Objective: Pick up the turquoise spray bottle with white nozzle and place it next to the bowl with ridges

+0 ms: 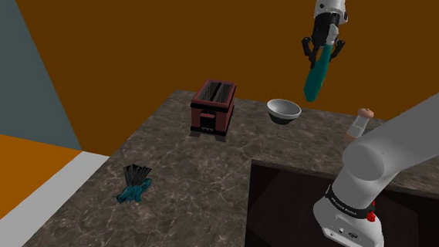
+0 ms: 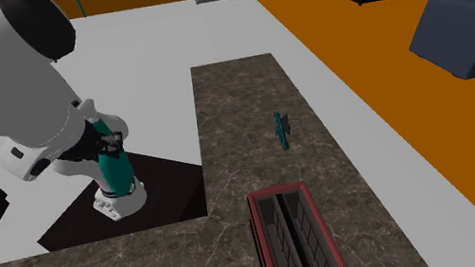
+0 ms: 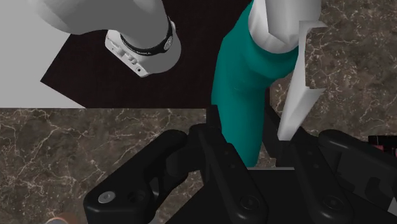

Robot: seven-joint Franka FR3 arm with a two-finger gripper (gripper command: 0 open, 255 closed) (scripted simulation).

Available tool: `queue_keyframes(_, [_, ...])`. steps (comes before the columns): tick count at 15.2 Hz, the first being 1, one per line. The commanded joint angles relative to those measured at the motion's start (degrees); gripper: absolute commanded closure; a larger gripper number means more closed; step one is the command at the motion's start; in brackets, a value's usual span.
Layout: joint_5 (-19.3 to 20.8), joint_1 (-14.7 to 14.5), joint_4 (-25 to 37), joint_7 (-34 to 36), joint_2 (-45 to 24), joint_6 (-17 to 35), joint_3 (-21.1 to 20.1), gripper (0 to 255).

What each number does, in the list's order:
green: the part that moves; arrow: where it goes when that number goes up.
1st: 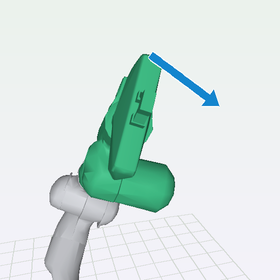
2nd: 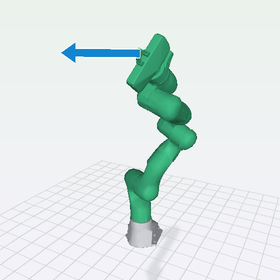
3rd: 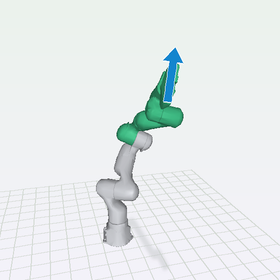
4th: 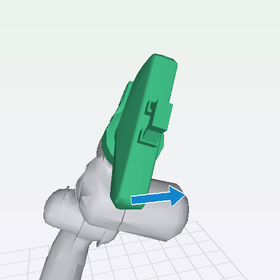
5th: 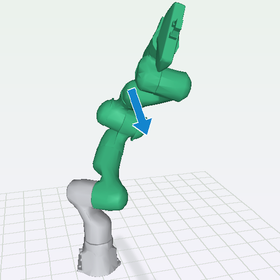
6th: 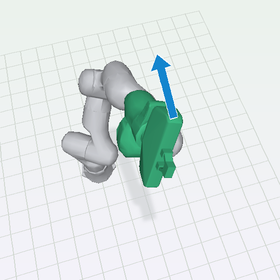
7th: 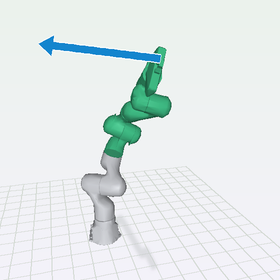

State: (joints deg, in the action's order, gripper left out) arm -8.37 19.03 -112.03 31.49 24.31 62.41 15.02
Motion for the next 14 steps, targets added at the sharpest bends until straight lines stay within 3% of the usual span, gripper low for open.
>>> queue_keyframes(1, [2.1, 0.7, 1.6, -3.4, -1.3, -0.8, 2.3, 255])
queue_keyframes(8, [7.6, 3.0, 9.5, -15.4, -8.7, -2.8, 10.2, 255])
queue_keyframes(14, [10.1, 5.7, 19.0, -27.2, -18.0, -4.2, 17.0, 255])
